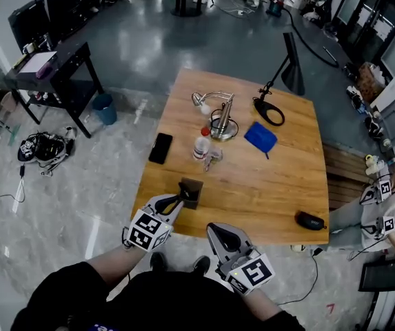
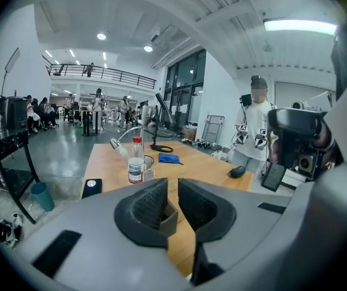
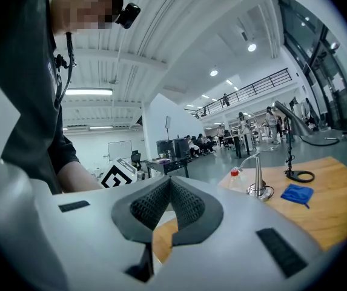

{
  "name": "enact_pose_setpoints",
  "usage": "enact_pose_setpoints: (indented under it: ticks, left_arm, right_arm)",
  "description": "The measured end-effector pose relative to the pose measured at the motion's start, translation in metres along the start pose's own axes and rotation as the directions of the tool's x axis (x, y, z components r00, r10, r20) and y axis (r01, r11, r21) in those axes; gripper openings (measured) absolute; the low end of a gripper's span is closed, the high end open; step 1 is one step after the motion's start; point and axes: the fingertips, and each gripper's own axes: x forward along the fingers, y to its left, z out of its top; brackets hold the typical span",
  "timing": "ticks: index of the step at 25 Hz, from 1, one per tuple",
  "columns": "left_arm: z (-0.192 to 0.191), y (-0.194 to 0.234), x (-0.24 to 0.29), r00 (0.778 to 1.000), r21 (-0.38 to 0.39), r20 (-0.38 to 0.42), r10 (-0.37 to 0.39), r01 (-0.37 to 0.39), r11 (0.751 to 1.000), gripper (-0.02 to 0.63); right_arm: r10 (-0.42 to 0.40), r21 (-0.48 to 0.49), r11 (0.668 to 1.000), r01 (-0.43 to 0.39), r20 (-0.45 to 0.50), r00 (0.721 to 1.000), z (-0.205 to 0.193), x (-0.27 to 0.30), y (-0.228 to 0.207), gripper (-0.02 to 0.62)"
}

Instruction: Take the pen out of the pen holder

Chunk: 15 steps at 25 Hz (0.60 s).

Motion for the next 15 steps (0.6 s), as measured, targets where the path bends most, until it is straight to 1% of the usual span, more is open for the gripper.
enact_pose_setpoints:
  ticks: [4,8,15]
  left_arm:
    - [-0.009,0.02,0.021,0.999,-0.022,-0.028,0.019,-0.019,1.0,0.073]
    - [-0.027,0.035,0.04,0.996,-0.038,-0.073,0.044,-0.047,0.998,0.1]
    - [-0.057,0.059,0.065,0.985,-0.085,-0.151,0.08,-0.093,0.992,0.12]
  right_arm:
    - [-0.018,0.009,1.0,0.018,-0.017,1.0,-0.004,-0.002,-0.007,-0.002]
    - [-0.039,0.011,0.999,0.039,-0.034,0.999,-0.007,-0.008,-0.014,-0.002]
    - [-0.061,0.016,0.998,0.062,-0.038,0.997,-0.012,-0.016,-0.024,-0.002]
